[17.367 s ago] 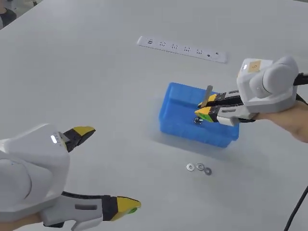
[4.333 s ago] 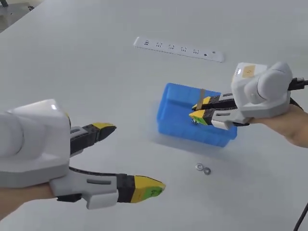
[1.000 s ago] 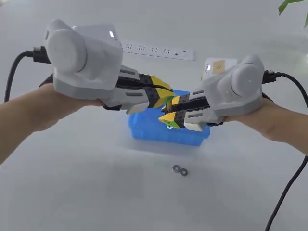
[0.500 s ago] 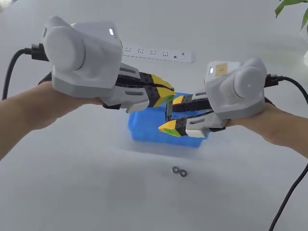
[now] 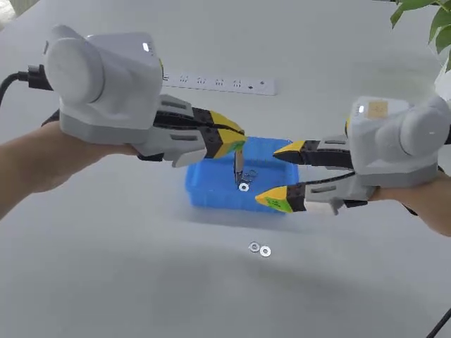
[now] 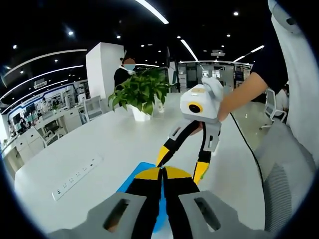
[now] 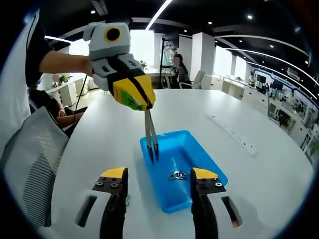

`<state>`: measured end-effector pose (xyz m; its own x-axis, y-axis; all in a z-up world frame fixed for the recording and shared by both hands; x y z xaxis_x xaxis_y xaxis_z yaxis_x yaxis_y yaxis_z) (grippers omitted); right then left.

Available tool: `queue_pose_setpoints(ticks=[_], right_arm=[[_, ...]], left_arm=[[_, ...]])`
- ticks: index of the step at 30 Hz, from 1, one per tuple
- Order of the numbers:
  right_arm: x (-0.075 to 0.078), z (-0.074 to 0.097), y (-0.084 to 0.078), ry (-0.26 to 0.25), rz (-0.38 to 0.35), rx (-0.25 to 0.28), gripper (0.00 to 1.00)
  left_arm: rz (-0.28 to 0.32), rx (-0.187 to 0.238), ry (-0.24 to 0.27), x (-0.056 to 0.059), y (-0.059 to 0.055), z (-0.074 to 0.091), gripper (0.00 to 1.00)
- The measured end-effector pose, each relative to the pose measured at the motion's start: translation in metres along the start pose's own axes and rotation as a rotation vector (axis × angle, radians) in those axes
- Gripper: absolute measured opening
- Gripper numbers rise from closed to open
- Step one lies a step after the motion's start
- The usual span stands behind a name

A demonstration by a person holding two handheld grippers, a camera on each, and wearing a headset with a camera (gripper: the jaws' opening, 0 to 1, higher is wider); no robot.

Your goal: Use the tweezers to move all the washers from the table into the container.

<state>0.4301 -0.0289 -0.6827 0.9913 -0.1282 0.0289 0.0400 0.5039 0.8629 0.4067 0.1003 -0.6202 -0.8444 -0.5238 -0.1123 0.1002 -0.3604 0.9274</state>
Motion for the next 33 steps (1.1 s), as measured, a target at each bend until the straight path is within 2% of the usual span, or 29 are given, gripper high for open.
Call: queue_pose_setpoints(ticks=[5,9,15,24,33], right_arm=[[-0.015,0.018,-0.008,-0.004,-0.016,0.008,0.6],[-0.027,0.031,-0.014,-0.008,-0.03,0.013,0.65],[-0.039,0.045,-0.023,-0.012,-0.049,0.008,0.67],[-0.047,0.055,-0.023,-0.026,-0.06,0.027,0.7],[-0.057,0.062,-0.031,-0.017,-0.072,0.023,0.71]], left_arm=[[0.009,0.017,-0.009,0.007,0.006,0.004,0.04],[0.005,0.011,-0.019,0.013,0.008,0.007,0.04],[-0.005,-0.003,-0.046,0.026,0.009,0.009,0.04],[-0.017,0.001,-0.083,0.041,0.014,0.008,0.04],[-0.016,0.0,-0.124,0.054,0.01,0.005,0.04]])
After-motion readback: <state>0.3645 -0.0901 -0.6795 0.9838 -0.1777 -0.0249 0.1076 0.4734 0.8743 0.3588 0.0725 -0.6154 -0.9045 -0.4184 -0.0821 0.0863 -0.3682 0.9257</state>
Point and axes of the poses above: the centre of the closed fingertips' face, and the gripper's own axes: z roughly backward along the fingers, x roughly to its right, y roughly out of its top, the point moved 6 cm from there along z, roughly backward along the fingers, and after that the axes turned 1 degree about y, right-handed, at the moved point
